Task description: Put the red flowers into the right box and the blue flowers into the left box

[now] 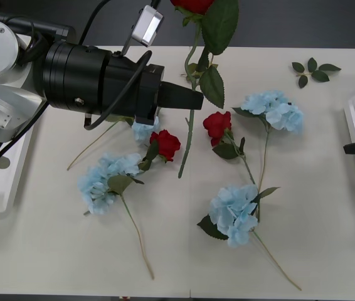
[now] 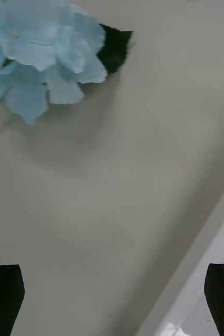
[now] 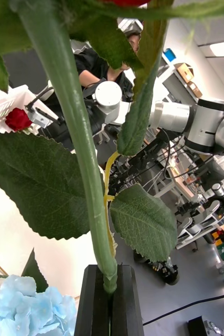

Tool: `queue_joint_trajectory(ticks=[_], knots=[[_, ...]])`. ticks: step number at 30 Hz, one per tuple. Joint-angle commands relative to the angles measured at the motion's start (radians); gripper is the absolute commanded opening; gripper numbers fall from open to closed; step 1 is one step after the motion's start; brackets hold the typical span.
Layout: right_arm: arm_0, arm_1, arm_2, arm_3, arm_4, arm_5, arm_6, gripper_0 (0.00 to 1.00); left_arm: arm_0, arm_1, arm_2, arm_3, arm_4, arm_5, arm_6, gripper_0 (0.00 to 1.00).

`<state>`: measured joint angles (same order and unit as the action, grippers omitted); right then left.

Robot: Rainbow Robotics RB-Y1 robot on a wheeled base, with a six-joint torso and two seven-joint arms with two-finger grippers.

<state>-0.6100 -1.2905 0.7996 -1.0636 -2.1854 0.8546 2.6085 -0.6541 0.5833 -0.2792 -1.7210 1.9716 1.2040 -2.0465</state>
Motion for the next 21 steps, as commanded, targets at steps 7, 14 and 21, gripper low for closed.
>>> queue_joint_trajectory(ticks=[7,14,21], knots=[[0.142,-0.032,-0.066,-0.214,-0.456,0.107,0.097,1.00,-0.028,0.013,-0.008,-0.023,0.009,-0.003,-0.069,0.00],[0.334,0.057,-0.273,-0.469,-0.513,0.144,0.097,1.00,-0.028,0.013,-0.008,-0.023,0.009,-0.003,-0.069,0.00],[0.424,0.188,-0.342,-0.657,-0.513,0.135,0.097,1.00,-0.028,0.013,-0.008,-0.023,0.009,-0.003,-0.069,0.00]])
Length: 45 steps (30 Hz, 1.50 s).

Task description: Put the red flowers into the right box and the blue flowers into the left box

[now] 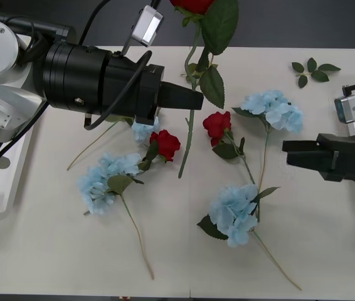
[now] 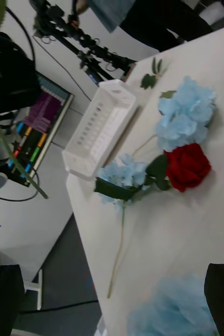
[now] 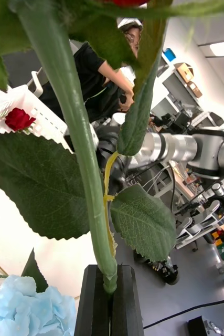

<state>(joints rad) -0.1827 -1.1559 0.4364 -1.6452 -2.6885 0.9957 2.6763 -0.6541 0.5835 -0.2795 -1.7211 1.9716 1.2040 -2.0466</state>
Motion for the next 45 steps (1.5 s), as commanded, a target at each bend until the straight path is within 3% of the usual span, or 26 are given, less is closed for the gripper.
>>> queue_joint_trajectory(ticks=[1,9,22,33,34,35,36,39,41,42,45], knots=[[0.009,0.081,0.021,-0.105,-0.010,-0.019,0.029,1.00,-0.028,0.013,-0.007,-0.023,0.009,-0.003,-0.069,0.00],[0.077,0.219,0.024,-0.255,0.052,-0.173,0.029,1.00,-0.028,0.013,-0.007,-0.023,0.009,-0.003,-0.069,0.00],[0.052,0.490,0.024,-0.255,0.211,-0.241,0.029,1.00,-0.028,0.013,-0.007,-0.023,0.009,-0.003,-0.069,0.00],[-0.001,0.599,0.045,-0.209,0.282,-0.261,0.029,1.00,-0.028,0.013,-0.007,-0.023,0.009,-0.003,-0.069,0.00],[-0.004,0.599,0.050,-0.205,0.282,-0.261,0.029,0.93,-0.028,0.013,-0.007,-0.023,0.009,-0.003,-0.069,0.00],[-0.008,0.601,0.054,-0.200,0.282,-0.261,0.029,0.80,-0.028,0.013,-0.007,-0.023,0.009,-0.003,-0.069,0.00],[-0.011,0.602,0.056,-0.196,0.282,-0.261,0.029,0.58,-0.028,0.013,-0.007,-0.023,0.009,-0.003,-0.069,0.00],[-0.015,0.607,0.058,-0.189,0.282,-0.261,0.029,0.24,-0.028,0.013,-0.007,-0.023,0.009,-0.003,-0.069,0.00],[-0.018,0.605,0.058,-0.188,0.282,-0.261,0.029,0.13,-0.028,0.013,-0.007,-0.023,0.009,-0.003,-0.069,0.00],[-0.020,0.605,0.058,-0.186,0.282,-0.261,0.029,0.01,-0.028,0.013,-0.007,-0.023,0.009,-0.003,-0.069,0.00],[-0.021,0.605,0.058,-0.186,0.282,-0.264,0.029,0.00,-0.028,0.013,-0.007,-0.023,0.009,-0.003,-0.069,0.00]])
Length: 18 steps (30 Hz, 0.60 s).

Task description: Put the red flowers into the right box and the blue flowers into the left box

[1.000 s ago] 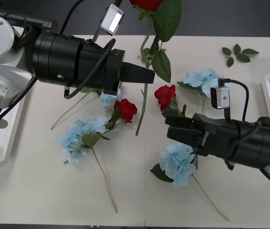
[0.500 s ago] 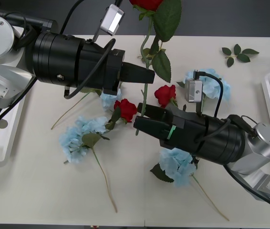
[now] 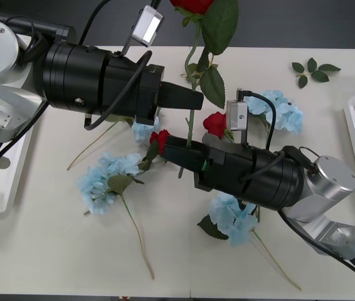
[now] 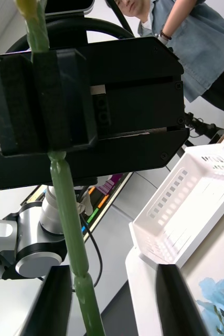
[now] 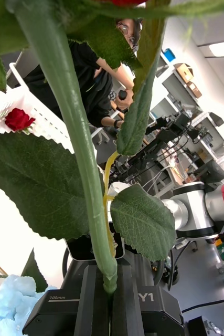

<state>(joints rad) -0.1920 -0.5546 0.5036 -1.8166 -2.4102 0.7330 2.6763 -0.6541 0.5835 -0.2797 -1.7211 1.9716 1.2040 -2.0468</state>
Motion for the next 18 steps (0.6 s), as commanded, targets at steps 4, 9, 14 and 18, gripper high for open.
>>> queue_joint_trajectory(ticks=[4,9,14,18], knots=[[-0.012,0.004,-0.010,-0.015,0.003,-0.001,0.029,0.00,-0.028,0.013,-0.007,-0.023,0.009,-0.003,-0.069,0.00],[-0.015,0.004,-0.010,-0.015,0.003,-0.004,0.029,0.00,-0.028,0.013,-0.007,-0.023,0.009,-0.003,-0.069,0.00],[-0.015,0.002,-0.010,-0.015,0.003,-0.006,0.029,0.00,-0.028,0.013,-0.007,-0.023,0.009,-0.003,-0.069,0.89],[-0.017,-0.007,-0.010,-0.015,0.003,-0.006,0.029,0.00,-0.028,0.013,-0.007,-0.023,0.009,-0.003,-0.069,1.00]])
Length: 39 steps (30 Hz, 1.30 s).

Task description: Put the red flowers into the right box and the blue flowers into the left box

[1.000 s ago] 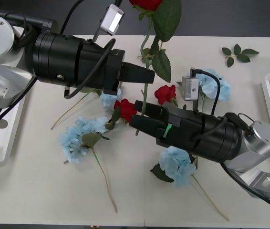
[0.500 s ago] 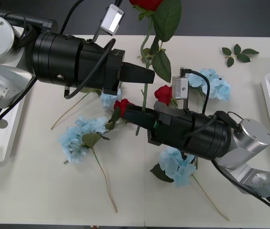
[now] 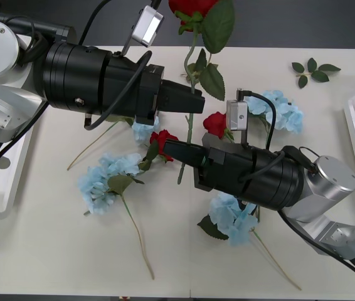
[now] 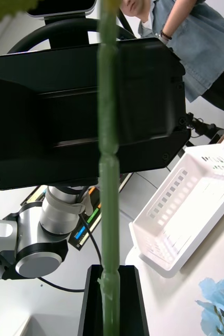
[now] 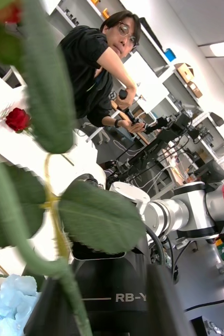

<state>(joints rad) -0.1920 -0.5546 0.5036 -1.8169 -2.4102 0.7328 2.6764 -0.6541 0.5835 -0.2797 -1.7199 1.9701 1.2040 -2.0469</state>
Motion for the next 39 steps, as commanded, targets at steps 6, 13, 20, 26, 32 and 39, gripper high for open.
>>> queue_joint_trajectory(ticks=[6,13,20,26,32,39], knots=[[-0.020,-0.024,-0.010,-0.015,-0.004,-0.006,0.029,0.00,-0.028,0.013,-0.007,-0.024,0.010,-0.003,-0.068,1.00],[-0.026,-0.091,-0.011,-0.015,-0.050,-0.006,0.029,0.00,-0.028,0.013,-0.007,-0.024,0.010,-0.003,-0.068,1.00],[-0.020,-0.275,-0.022,0.005,-0.095,-0.003,0.029,0.00,-0.028,0.013,-0.007,-0.024,0.010,-0.003,-0.068,1.00],[-0.023,-0.535,-0.022,0.064,-0.115,0.005,0.029,0.00,0.028,0.004,-0.024,-0.004,0.001,-0.021,-0.073,1.00],[-0.021,-0.739,-0.027,0.162,-0.162,0.005,-0.023,0.00,0.030,0.055,-0.010,-0.004,-0.102,-0.032,-0.071,1.00],[-0.021,-0.866,-0.030,0.401,-0.101,0.056,-0.021,0.00,0.028,0.127,-0.007,-0.004,-0.292,-0.032,-0.053,1.00]])
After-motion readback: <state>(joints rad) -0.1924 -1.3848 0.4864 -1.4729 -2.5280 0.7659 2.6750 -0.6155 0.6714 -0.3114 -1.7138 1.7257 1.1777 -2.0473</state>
